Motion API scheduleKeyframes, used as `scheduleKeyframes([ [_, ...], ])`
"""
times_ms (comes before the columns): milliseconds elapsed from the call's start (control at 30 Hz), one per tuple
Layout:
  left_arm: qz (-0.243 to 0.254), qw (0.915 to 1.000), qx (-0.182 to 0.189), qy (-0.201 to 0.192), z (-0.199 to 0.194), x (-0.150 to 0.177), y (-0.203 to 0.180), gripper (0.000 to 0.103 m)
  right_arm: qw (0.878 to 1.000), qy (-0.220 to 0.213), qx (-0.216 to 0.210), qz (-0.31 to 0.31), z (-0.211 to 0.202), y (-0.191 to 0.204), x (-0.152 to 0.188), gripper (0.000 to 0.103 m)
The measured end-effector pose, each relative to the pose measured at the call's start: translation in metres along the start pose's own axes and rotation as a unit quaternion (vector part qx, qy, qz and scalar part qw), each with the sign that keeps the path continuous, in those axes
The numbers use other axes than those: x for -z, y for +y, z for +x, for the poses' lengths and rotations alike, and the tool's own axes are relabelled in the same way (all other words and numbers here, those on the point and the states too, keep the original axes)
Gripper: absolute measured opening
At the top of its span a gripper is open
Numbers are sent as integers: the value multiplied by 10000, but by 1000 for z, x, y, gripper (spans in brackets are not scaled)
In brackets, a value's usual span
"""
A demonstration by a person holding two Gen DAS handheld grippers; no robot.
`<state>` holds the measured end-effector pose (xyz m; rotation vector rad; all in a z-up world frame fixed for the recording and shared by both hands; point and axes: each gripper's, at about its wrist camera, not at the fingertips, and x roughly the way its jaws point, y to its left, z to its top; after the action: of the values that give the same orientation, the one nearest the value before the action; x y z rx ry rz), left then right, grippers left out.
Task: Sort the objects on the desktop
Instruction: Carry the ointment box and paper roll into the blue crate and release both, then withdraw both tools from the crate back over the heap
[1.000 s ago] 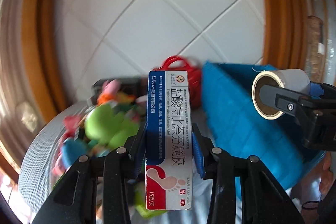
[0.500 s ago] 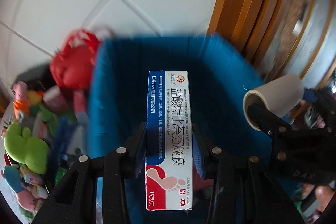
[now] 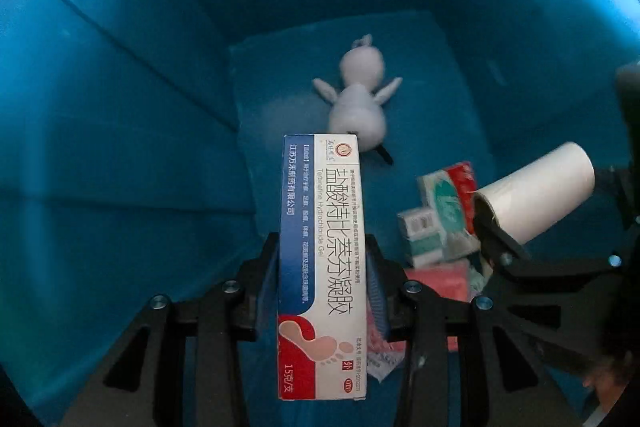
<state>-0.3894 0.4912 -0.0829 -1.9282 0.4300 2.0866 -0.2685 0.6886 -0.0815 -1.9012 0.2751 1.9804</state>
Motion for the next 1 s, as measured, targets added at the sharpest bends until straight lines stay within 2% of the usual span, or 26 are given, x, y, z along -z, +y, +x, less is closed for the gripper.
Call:
scheduleKeyframes([
  [100, 137, 9991, -223, 342, 21, -9, -5, 38, 9993, 321, 198, 2, 36, -1, -14, 100],
  [267, 506, 9970, -348, 476, 33, -23, -26, 40, 9982, 596, 16, -14, 73, 2, -12, 100],
  [367, 596, 9956, -364, 620, 45, -25, -28, 51, 9975, 704, -75, -48, 86, 5, -8, 100],
  [433, 617, 9949, -513, 615, 47, -25, -27, 73, 9975, 697, -121, -30, 88, 5, -7, 100],
  [500, 585, 9944, -646, 604, 47, -25, -25, 79, 9975, 682, -180, -2, 87, 3, -7, 100],
  [800, 522, 9944, -719, 573, 43, -26, -22, 79, 9977, 668, -87, 49, 75, -2, 2, 103],
  [1000, 535, 9948, -629, 594, 42, -25, -24, 79, 9973, 721, -138, 48, 57, -7, 11, 103],
])
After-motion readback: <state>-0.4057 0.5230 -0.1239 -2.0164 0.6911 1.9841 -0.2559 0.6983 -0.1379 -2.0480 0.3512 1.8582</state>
